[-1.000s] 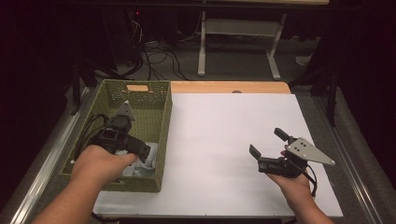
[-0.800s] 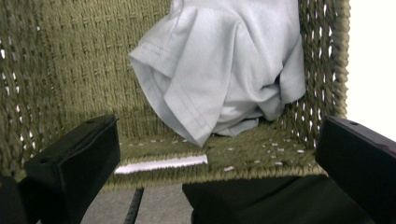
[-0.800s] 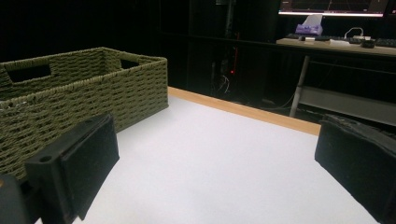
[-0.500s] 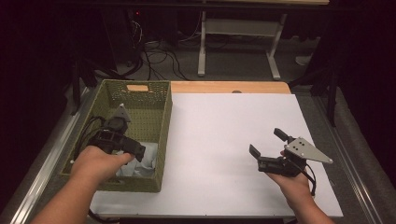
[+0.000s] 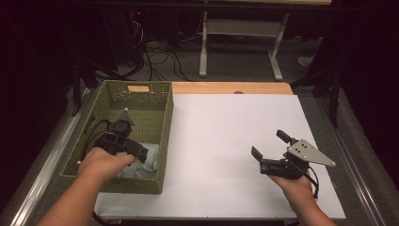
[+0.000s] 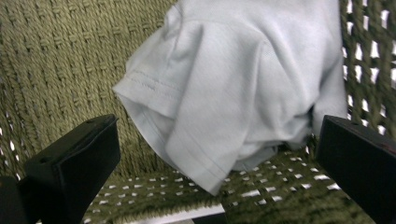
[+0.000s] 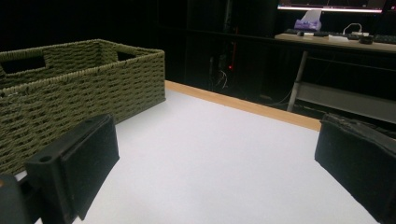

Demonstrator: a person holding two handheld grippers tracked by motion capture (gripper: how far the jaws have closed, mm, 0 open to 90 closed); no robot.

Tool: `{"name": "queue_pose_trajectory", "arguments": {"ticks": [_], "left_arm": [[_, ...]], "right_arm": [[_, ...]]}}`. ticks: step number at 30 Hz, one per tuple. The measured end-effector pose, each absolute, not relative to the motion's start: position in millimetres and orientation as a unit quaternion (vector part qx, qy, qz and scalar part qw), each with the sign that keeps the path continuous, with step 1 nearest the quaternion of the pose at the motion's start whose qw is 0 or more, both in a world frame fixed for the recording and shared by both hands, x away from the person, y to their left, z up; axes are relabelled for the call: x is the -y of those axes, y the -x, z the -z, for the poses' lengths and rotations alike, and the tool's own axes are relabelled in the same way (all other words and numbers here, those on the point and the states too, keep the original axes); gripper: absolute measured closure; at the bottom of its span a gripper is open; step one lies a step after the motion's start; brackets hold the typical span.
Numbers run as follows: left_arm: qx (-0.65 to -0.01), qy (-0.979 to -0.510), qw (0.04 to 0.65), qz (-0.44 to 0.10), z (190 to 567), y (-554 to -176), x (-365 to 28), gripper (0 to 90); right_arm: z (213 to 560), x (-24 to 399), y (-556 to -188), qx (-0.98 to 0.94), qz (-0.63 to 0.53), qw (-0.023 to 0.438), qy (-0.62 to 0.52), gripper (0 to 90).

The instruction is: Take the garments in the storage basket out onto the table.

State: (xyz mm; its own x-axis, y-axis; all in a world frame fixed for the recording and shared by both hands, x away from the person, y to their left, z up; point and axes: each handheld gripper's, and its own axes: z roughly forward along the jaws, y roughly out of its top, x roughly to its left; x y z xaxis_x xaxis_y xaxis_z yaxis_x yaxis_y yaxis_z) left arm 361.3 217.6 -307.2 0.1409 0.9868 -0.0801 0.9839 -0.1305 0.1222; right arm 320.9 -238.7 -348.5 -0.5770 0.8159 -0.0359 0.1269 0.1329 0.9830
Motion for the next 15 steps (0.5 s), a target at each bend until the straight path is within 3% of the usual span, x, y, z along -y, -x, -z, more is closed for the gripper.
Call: {"name": "queue_pose_trajectory", "arguments": {"ticks": [15], "left_arm": [[-0.658,-0.749,0.076,0.010,339.9,-377.4,-203.2,0.6]], "right_arm": [[348.8,237.7,-322.8,-0.687,-0.565,0.302,-0.341,0.8]]}}
